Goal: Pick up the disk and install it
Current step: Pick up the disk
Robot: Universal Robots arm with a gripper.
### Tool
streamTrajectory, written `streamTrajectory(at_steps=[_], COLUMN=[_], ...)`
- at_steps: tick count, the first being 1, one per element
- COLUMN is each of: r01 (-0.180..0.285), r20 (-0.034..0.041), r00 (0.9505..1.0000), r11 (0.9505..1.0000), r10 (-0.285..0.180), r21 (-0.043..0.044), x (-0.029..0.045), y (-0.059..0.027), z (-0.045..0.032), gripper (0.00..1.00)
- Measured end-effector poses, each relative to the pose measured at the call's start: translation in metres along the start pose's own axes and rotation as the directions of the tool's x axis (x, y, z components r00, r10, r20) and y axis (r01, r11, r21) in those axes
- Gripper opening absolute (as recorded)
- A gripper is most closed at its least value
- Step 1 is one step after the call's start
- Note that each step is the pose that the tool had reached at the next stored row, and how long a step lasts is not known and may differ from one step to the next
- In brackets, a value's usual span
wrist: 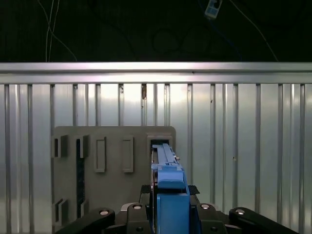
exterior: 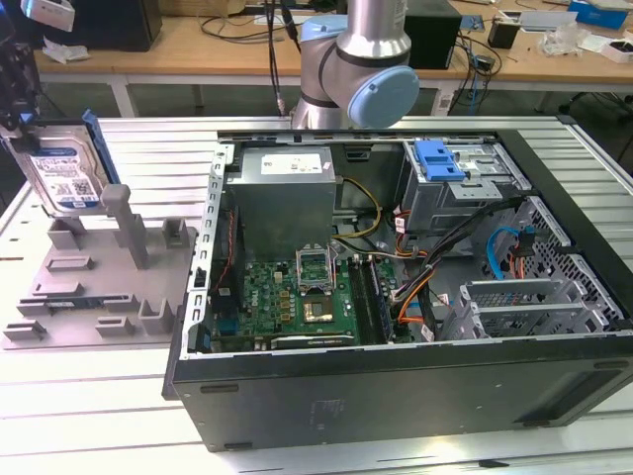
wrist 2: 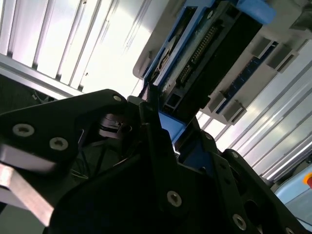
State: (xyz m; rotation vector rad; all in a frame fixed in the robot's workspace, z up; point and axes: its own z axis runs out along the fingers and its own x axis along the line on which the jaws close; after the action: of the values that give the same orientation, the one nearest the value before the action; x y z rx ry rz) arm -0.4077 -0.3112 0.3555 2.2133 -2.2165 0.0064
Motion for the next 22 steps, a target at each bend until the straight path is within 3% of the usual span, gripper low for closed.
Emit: streamTrajectory(at_steps=[5, 7, 8, 15, 20, 22], r01=[0.008, 0.015, 0.017, 0.025, 0.029, 0.033], r20=[0.0106, 0.0232, 0.0268, 0.0352, 0.0391, 0.0422], r00=[0.9999, 0.9996, 0.9995, 0.9991, 0.9988, 0.9986], r11=[1.0000, 0.9999, 0.9999, 0.9997, 0.9996, 0.9995], r10=[-0.008, -0.015, -0.017, -0.025, -0.029, -0.033], r21=[0.0004, 0.0007, 0.0009, 0.0014, 0.0015, 0.0019], x=[0.0004, 0.0006, 0.0006, 0.0009, 0.0010, 0.0011], y=[0.0001, 0.0002, 0.0003, 0.0003, 0.0004, 0.0004], z=[-0.0387, -0.0632, -0.0705, -0.0927, -0.1035, -0.1122], gripper=[0.36, 0.36, 0.36, 0.36, 0.36, 0.36])
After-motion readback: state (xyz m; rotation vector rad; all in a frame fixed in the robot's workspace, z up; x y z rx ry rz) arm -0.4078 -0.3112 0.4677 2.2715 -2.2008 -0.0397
